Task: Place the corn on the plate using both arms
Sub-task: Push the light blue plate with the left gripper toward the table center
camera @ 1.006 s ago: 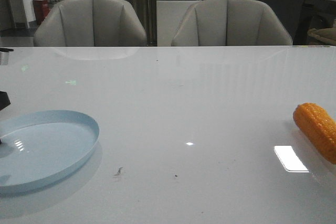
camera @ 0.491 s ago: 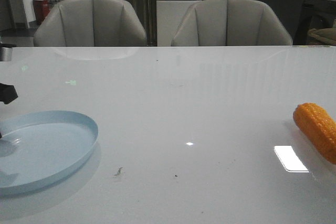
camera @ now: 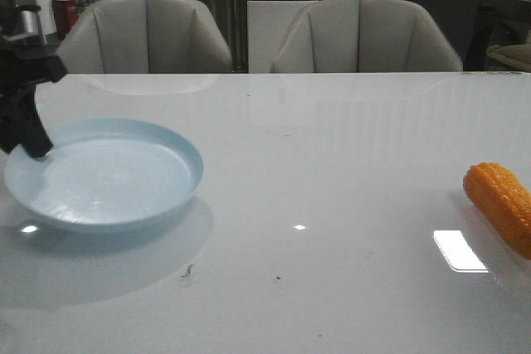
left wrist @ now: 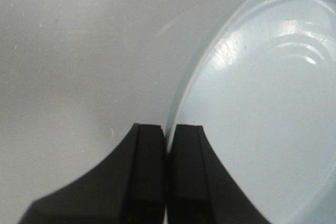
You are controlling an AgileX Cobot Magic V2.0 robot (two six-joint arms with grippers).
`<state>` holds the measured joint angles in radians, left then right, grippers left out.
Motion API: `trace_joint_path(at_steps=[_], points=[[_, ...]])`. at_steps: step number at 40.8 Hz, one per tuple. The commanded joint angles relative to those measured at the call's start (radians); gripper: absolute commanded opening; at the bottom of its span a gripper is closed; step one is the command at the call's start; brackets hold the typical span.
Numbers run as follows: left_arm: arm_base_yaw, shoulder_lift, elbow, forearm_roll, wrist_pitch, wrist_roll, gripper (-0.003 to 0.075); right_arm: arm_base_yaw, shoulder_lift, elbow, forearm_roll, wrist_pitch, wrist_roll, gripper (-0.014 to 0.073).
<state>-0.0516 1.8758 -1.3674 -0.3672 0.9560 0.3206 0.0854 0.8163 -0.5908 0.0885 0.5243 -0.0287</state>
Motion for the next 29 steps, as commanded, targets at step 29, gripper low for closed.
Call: trace_joint_path(at_steps=[29], points=[[-0.298,0.027,-0.173,-0.187,0.041,-0.005,0.0089,0.001,-0.003,-0.036,0.006,-0.061,-0.007,0.0487]])
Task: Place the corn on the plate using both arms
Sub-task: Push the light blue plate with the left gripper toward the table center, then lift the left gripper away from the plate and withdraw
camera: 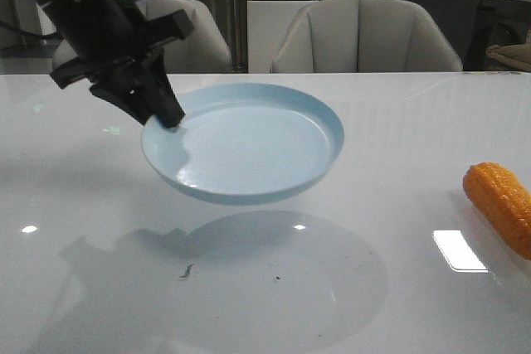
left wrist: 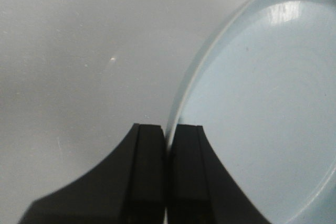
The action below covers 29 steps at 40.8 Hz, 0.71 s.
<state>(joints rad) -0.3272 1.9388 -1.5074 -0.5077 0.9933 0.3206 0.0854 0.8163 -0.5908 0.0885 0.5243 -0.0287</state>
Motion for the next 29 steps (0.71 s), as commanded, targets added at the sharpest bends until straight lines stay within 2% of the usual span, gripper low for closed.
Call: trace_joint_path(at_steps=[1,18,23,29], points=[[-0.026,-0.028,-0.033,-0.046,0.006,-0.005,0.0089,0.001,-0.003,-0.036,0.006,-0.06,-0.007,0.0487],[-0.044,0.064,-0.033,-0.036,0.018,0.04,0.0095,0.001,-0.003,-0.036,0.006,-0.057,-0.007,0.0487],[-0.044,0.074,-0.033,-0.034,0.018,0.042,0.0179,0.001,-0.003,-0.036,0.006,-0.057,-0.007,0.0487],[-0.044,0.076,-0.033,-0.019,0.017,0.042,0.0351,0.001,-0.003,-0.036,0.006,-0.057,-0.007,0.0487]])
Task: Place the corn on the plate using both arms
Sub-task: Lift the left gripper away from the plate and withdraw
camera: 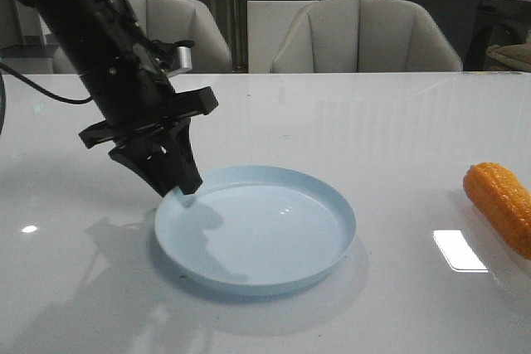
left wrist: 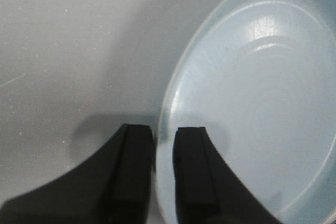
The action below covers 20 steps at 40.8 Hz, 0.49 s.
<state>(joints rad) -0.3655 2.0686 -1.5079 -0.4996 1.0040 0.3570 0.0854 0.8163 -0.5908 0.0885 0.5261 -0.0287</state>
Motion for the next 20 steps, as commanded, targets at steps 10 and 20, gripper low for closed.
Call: trace_joint_path(at_steps=[10,20], points=[[-0.002,-0.054,-0.059,-0.025,0.049,0.008,0.0383,0.001,-0.003,-0.036,0.006,-0.058,-0.007,0.0487],[0.024,-0.069,-0.244,-0.006,0.086,0.008,0.0383,0.001,-0.003,-0.036,0.006,-0.057,-0.007,0.0487]])
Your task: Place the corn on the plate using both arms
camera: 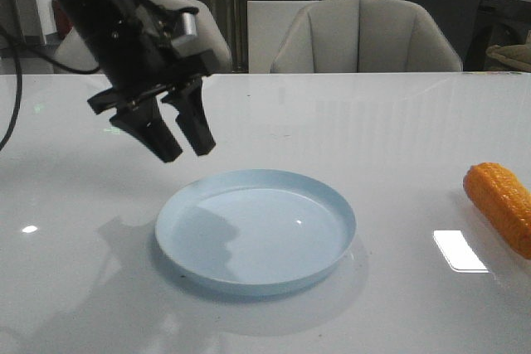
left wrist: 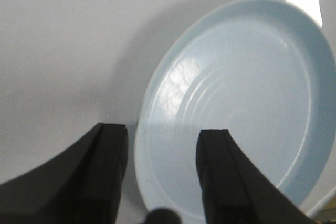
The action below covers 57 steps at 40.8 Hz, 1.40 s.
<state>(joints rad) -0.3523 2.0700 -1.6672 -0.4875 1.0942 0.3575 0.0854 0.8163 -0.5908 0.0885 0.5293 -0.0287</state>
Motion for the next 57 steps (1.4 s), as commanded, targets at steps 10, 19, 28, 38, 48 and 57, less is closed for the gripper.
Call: trace_joint_path(at_steps=[10,19,28,38,48,57], points=[[0.016,-0.211,-0.153,0.125,-0.139,0.003,0.0383,0.001,-0.003,-0.036,0.006,-0.031,-0.007,0.0487],[0.03,-0.386,-0.127,0.368,-0.166,-0.08,0.0383,0.001,-0.003,-0.036,0.006,-0.02,-0.007,0.0487],[0.151,-0.609,0.127,0.373,-0.3,-0.095,0.0383,0.001,-0.003,-0.036,0.006,-0.019,-0.007,0.0487],[0.309,-0.897,0.551,0.373,-0.491,-0.095,0.0383,0.001,-0.003,-0.036,0.006,0.025,-0.007,0.0487],[0.341,-1.092,0.839,0.364,-0.524,-0.095,0.0383,0.001,0.002,-0.036,-0.008,0.048,-0.007,0.0489],[0.341,-1.16,0.981,0.303,-0.508,-0.095,0.0383,0.001,0.115,-0.079,-0.02,0.06,-0.007,0.0491]])
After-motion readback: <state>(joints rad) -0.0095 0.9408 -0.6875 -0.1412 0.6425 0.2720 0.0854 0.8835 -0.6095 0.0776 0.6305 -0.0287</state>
